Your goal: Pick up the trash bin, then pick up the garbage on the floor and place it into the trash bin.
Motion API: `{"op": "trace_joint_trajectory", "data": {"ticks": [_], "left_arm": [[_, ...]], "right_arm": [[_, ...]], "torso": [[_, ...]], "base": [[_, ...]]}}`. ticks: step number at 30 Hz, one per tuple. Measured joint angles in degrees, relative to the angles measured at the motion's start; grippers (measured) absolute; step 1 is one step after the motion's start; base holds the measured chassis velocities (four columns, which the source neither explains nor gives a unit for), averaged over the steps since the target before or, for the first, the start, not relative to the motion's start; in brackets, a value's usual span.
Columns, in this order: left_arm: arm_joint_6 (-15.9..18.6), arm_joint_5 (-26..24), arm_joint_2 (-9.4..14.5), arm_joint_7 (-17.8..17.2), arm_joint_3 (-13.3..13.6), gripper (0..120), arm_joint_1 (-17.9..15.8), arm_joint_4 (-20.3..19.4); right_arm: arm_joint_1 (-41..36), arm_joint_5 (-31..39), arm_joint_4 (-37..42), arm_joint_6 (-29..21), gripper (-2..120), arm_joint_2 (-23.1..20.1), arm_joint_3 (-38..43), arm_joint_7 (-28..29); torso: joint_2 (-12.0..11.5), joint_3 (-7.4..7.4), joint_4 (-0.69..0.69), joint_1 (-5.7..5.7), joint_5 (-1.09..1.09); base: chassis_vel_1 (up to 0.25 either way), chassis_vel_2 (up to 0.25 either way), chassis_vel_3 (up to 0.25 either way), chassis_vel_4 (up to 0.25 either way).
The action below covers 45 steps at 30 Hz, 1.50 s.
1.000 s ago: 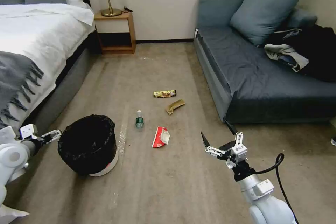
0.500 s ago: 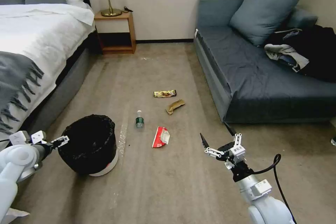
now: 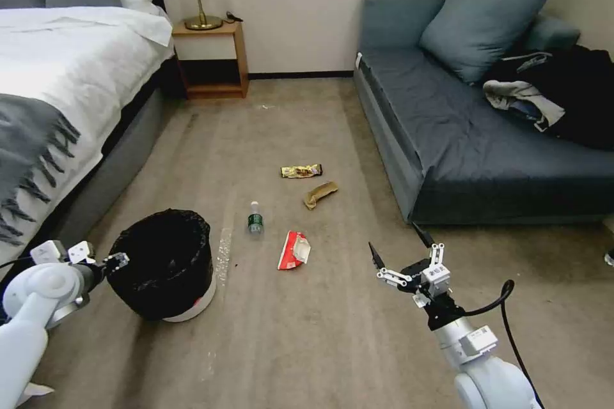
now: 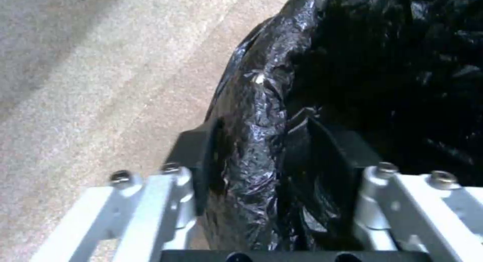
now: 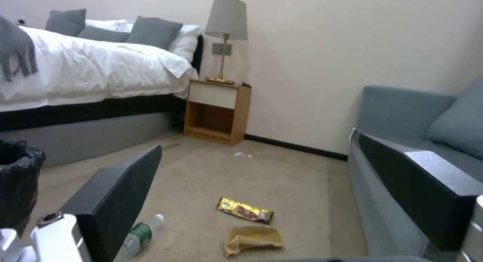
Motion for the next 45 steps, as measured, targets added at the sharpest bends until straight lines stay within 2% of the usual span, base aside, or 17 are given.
{"op": "trace_joint_trajectory", "data": {"ticks": [2, 4, 6, 8, 10, 18, 25, 29, 30, 33, 34, 39, 45], "left_arm": [[-0.1, 0.13, -0.09, -0.15, 0.23, 36, -0.23, 0.2], [-0.16, 0.22, -0.11, -0.17, 0.29, 34, -0.26, 0.25], [-0.6, 0.66, -0.18, -0.19, 0.47, 21, -0.33, 0.55], [-0.67, 0.74, -0.22, -0.19, 0.48, 18, -0.33, 0.62], [-0.8, 1.06, -0.41, -0.19, 0.5, 8, -0.31, 0.71], [-0.91, 1.19, -1.02, -0.06, -0.01, 7, 0.3, 0.23], [-3.45, 1.65, -1.15, 0.54, -2.04, 7, 2.73, -2.1], [-9.51, 6.95, -0.55, 5.38, -3.92, 7, 5.14, -5.07], [-9.51, 6.95, -0.55, 5.38, -3.92, 7, 5.14, -5.07], [-12.37, 9.9, 0.13, 6.99, -4.97, 7, 6.24, -7.07], [-12.37, 9.9, 0.13, 6.99, -4.97, 7, 6.24, -7.07], [-19.04, 20.99, 0.87, 8.28, -6.03, 7, 7.25, -7.3], [-22.26, 26.62, 0.64, 8.45, -6.5, 7, 8.13, -7.75]], "right_arm": [[0.32, 0.06, -0.21, -0.04, 100, -0.02, -0.21, 0.2], [0.41, 0.07, -0.28, -0.06, 100, -0.03, -0.29, 0.29], [0.67, 0.1, -0.65, -0.18, 100, 0.0, -0.62, 0.74], [0.68, 0.15, -0.72, -0.23, 100, -0.01, -0.68, 0.86], [0.7, 0.29, -0.98, -0.27, 100, -0.03, -0.81, 1.02], [0.72, 0.42, -1.04, -0.31, 100, -0.21, -0.82, 1.05], [0.39, 1.16, -0.53, -0.33, 100, -0.14, -0.67, 1.01], [0.48, 1.74, 0.06, -0.35, 100, 0.0, -0.34, 1.31], [0.48, 1.74, 0.06, -0.35, 100, 0.0, -0.34, 1.31], [0.32, 1.72, 0.24, -0.34, 100, 0.41, -0.33, 1.64], [0.32, 1.72, 0.24, -0.34, 100, 0.41, -0.33, 1.64], [-0.24, 1.19, 0.93, 0.01, 100, 1.19, -0.37, 2.25], [-0.28, 0.45, 0.93, 1.15, 100, 2.04, -0.35, 3.84]], "torso": [[0.0, 0.0, 0.0, 0.0, 0.0], [0.0, 0.0, 0.0, 0.0, 0.0], [0.0, 0.0, 0.0, 0.0, 0.0], [0.0, 0.0, 0.0, 0.0, 0.0], [0.0, 0.0, 0.0, 0.0, 0.0], [0.0, 0.0, 0.0, 0.0, 0.02], [0.0, 0.0, 0.0, 0.0, -0.02], [0.0, 0.0, 0.01, 0.0, -0.01], [0.0, 0.0, 0.01, 0.0, -0.01], [0.0, 0.0, 0.0, 0.0, 0.01], [0.0, 0.0, 0.0, 0.0, 0.01], [0.0, 0.0, 0.0, 0.0, 0.0], [0.0, 0.0, 0.01, 0.0, 0.01]], "base": [[0.0, 0.0, 0.0, 0.0], [0.0, 0.0, 0.0, 0.0], [0.0, 0.0, 0.0, 0.0], [0.0, 0.0, 0.0, 0.0], [0.0, 0.0, 0.0, 0.0], [0.0, 0.0, 0.0, 0.0], [0.0, 0.0, 0.0, 0.0], [0.0, 0.0, 0.0, 0.0], [0.0, 0.0, 0.0, 0.0], [0.0, 0.0, 0.0, 0.0], [0.0, 0.0, 0.0, 0.0], [0.0, 0.0, 0.0, 0.0], [0.0, 0.0, 0.0, 0.0]]}}
